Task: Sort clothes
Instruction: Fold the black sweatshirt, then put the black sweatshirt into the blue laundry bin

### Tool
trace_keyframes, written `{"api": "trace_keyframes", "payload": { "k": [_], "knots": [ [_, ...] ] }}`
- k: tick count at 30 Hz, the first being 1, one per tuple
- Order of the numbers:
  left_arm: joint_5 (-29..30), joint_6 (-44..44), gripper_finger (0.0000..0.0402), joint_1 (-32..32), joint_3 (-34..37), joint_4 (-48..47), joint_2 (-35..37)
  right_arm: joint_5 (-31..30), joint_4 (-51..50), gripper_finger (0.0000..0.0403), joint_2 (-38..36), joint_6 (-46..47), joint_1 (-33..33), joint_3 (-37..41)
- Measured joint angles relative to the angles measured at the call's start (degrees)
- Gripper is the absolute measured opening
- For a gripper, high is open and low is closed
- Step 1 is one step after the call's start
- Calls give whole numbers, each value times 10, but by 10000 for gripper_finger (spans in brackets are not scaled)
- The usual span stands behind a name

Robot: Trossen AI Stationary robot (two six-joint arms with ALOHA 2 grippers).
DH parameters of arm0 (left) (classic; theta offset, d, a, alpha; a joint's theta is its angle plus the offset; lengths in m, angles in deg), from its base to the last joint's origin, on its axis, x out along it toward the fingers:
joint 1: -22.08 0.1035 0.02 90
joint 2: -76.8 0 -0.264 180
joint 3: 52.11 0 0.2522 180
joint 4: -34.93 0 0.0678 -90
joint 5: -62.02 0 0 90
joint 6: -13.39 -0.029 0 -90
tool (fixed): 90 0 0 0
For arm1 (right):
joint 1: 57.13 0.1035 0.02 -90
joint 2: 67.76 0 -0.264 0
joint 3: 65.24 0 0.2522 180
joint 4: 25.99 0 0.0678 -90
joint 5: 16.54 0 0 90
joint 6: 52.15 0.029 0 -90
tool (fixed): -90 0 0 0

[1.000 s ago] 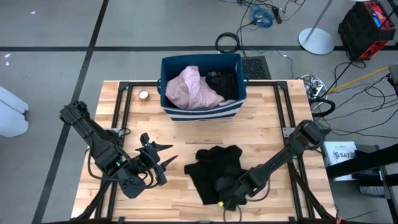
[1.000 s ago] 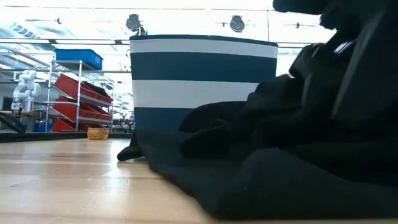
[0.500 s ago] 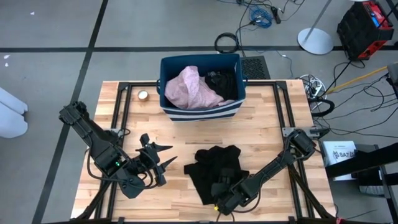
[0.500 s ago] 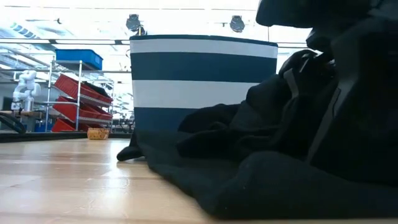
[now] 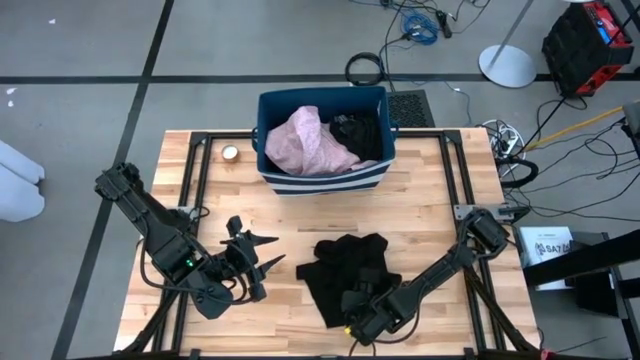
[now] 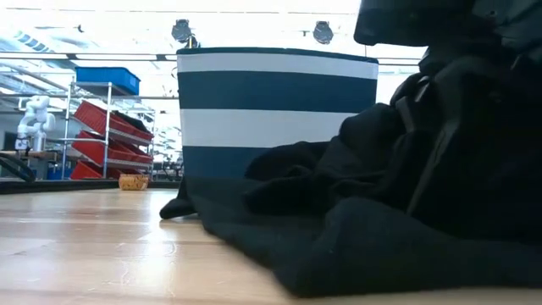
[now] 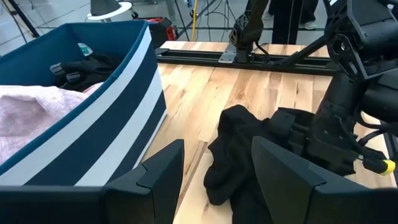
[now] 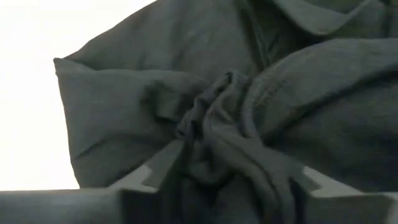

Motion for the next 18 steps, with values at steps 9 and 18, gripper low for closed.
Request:
{"api": "trace_keyframes", "payload": {
  "k": [9,18],
  "knots": [
    [-2,-5,199,0,0,0,0,19,-37,36,-29,17,11,-1],
    [-2,-15,199,0,0,1,0,3,-138,36,-155,10,14,-20]
  ]
}}
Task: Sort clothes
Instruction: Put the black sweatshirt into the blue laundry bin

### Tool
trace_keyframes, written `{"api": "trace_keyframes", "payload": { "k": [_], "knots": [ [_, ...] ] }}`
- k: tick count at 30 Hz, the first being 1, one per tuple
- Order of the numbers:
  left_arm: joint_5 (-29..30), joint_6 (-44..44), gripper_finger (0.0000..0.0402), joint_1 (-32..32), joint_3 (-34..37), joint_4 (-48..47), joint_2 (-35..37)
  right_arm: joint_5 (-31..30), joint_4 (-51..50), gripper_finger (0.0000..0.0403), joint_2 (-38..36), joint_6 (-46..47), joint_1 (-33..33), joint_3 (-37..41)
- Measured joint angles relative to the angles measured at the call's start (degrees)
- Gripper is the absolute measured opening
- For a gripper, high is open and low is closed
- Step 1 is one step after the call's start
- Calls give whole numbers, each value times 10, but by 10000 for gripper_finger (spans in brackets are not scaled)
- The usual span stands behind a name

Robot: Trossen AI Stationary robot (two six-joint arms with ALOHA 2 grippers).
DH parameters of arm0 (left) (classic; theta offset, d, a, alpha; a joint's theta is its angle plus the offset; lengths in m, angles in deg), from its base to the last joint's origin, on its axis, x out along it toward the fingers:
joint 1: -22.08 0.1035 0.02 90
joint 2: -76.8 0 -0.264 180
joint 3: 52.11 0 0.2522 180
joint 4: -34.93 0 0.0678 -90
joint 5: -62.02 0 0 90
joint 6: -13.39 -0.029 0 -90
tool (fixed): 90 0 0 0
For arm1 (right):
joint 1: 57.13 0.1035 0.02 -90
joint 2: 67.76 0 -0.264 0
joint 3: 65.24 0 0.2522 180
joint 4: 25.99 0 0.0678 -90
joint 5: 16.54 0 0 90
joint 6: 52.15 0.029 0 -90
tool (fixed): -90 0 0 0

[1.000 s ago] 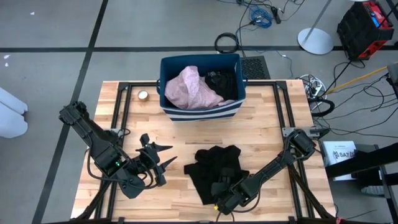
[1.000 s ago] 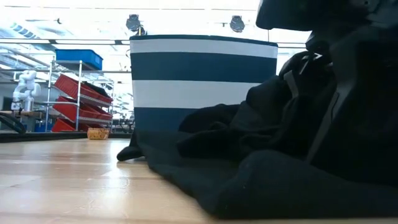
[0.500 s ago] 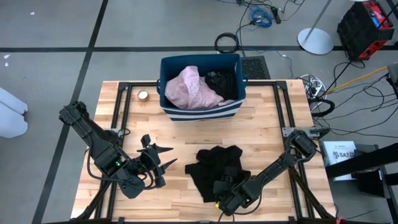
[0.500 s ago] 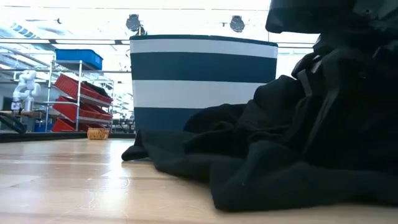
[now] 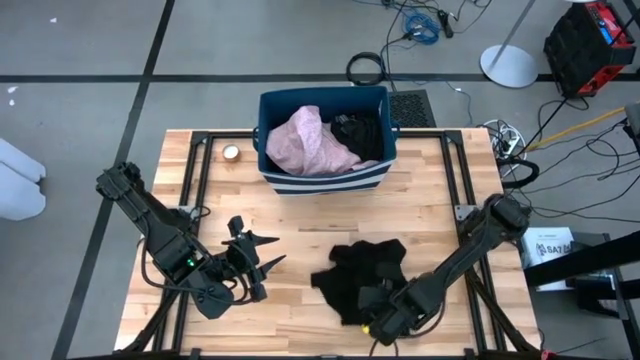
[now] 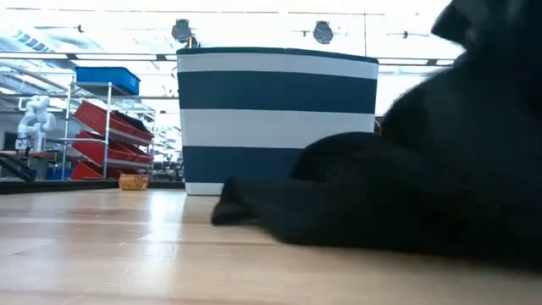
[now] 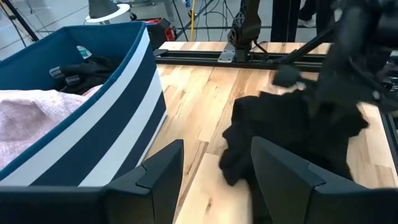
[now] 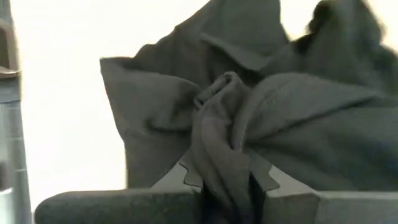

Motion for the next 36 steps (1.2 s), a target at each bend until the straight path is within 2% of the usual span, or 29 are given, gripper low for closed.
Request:
{"api": "trace_keyframes", "payload": {
  "k": [6,11,14,21,23,27,32,36],
  "knots": [
    [0,0,199,0,0,0,0,-93,-47,36,-85,-20,-4,1],
    [0,0,199,0,0,1,0,-168,-41,36,-161,-88,-22,0],
    [0,0,199,0,0,2,0,-193,-7,36,-208,-160,-45,0],
    [5,0,199,0,0,1,0,-194,149,36,-305,-377,-118,-1],
    [5,0,199,0,0,1,0,-186,192,36,-326,-434,-141,-1],
    [7,-5,199,0,0,0,0,-135,290,36,-364,-525,-192,-1],
    [9,-13,199,2,0,-1,0,-46,405,36,-386,-597,-264,-1],
    [11,-20,199,5,0,0,0,44,489,36,-388,-615,-325,-1]
  ]
}}
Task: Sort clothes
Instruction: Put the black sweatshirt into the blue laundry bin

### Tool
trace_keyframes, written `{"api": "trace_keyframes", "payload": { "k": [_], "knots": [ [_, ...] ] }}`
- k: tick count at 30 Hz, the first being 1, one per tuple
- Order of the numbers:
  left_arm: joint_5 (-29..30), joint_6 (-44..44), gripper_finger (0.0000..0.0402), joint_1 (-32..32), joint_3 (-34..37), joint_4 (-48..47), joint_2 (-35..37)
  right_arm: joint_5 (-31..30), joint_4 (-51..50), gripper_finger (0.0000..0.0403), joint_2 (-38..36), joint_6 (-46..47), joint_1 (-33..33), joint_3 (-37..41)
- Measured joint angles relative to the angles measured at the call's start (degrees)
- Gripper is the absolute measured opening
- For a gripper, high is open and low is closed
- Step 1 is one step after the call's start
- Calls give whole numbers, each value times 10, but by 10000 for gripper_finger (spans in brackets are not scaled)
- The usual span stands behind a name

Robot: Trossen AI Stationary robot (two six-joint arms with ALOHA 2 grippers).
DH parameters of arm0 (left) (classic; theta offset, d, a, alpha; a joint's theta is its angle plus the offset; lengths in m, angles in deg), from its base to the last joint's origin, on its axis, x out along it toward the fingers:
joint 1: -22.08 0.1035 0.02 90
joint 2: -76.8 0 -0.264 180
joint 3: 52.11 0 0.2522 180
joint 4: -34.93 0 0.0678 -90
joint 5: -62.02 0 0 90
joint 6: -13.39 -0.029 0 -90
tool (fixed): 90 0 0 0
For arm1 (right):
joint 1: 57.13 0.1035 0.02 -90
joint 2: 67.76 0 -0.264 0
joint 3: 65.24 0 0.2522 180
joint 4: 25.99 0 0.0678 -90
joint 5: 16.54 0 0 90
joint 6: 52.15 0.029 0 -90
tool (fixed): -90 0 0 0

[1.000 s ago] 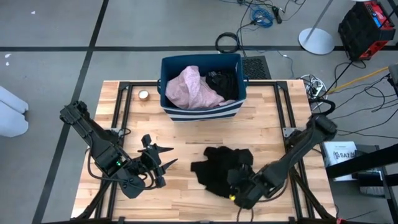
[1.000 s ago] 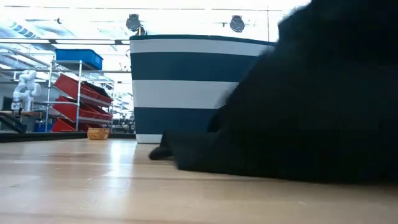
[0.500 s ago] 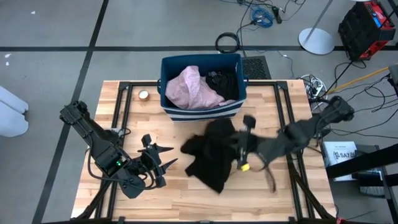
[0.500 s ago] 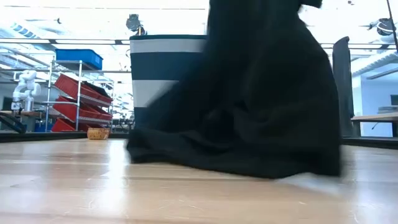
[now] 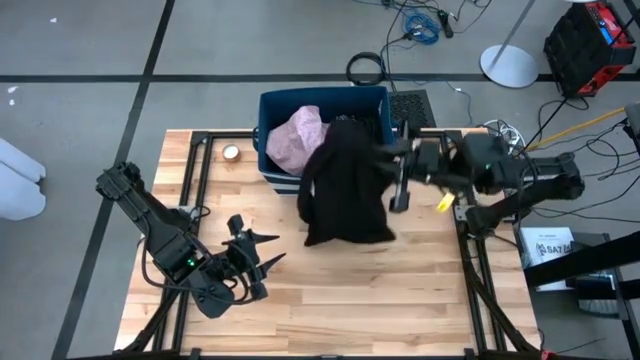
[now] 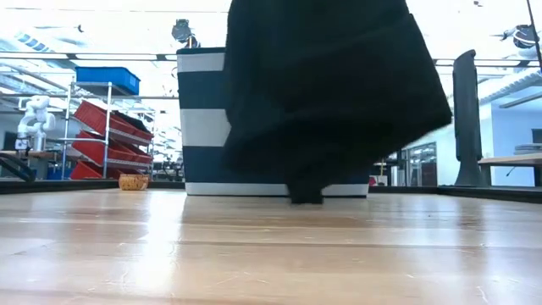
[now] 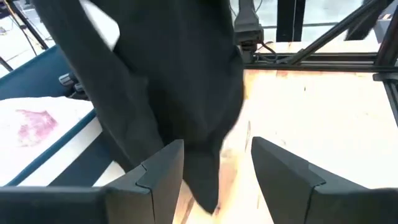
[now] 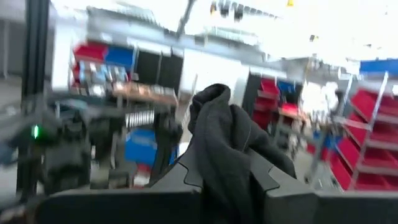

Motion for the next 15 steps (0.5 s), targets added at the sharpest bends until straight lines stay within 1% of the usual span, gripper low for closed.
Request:
{"api": "trace_keyframes", "payload": {
  "k": [3,9,15],
  "knots": [
    [0,-1,199,3,0,0,0,60,49,36,2,11,-44,0],
    [1,-15,199,4,0,0,0,151,112,36,2,55,-114,0],
    [2,-28,199,9,0,0,0,221,240,36,6,115,-171,-1]
  ]
}}
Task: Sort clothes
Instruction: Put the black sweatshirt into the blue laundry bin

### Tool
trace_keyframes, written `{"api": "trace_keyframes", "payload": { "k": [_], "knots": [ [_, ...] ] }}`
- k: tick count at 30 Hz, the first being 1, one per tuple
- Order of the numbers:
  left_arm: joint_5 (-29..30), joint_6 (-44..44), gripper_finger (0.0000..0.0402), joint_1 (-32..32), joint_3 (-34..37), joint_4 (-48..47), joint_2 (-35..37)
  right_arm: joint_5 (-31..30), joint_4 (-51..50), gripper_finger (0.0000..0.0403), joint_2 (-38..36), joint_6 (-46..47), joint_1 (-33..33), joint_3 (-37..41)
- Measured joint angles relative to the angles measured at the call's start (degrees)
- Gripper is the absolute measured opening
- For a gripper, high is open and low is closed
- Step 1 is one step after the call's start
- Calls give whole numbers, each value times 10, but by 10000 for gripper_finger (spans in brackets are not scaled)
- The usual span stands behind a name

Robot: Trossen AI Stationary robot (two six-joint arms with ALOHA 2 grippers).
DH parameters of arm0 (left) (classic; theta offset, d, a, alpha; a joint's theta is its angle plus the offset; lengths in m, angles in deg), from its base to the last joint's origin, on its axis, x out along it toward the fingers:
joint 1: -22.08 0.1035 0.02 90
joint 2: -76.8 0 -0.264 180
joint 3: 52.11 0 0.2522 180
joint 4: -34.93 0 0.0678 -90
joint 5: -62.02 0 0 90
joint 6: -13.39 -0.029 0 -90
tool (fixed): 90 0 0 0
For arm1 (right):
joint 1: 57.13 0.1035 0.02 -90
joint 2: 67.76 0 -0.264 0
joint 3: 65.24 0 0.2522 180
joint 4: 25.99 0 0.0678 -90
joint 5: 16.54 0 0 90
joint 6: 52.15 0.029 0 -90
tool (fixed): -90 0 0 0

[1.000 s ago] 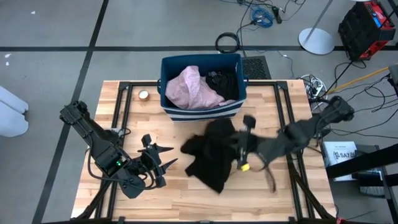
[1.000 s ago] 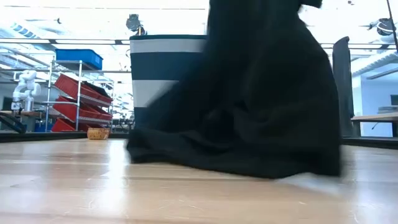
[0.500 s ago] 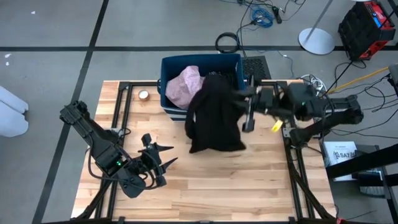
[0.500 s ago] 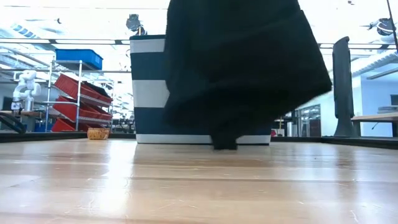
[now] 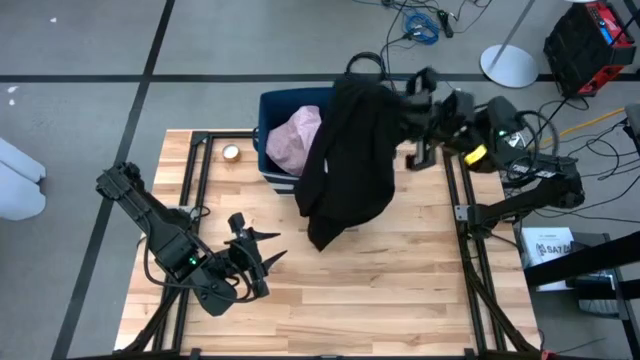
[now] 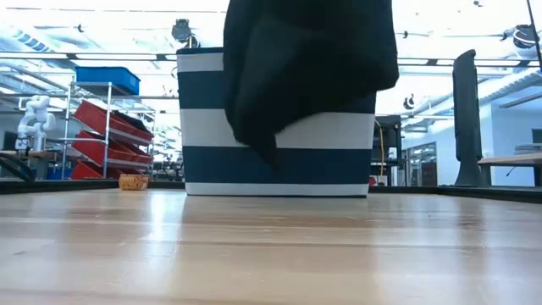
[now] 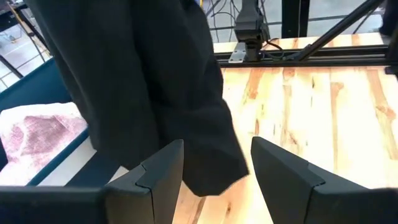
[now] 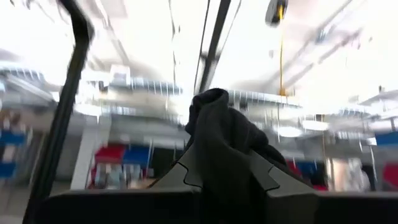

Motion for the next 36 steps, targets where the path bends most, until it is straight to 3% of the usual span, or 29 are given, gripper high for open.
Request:
{"api": "trace_keyframes", "payload": {
  "k": [7,14,23,29,36],
  "knots": [
    [-1,-1,199,11,0,0,0,23,125,36,2,47,-56,0],
    [-5,-13,199,25,0,0,0,19,354,36,26,79,-93,-1],
    [-6,-44,199,29,0,0,-17,-56,462,36,100,83,-130,-7],
    [-18,-61,199,40,0,-3,-44,-45,457,36,211,155,-152,-91],
    [-18,-60,199,42,0,-16,-49,19,321,36,397,225,-155,-320]
  ]
}}
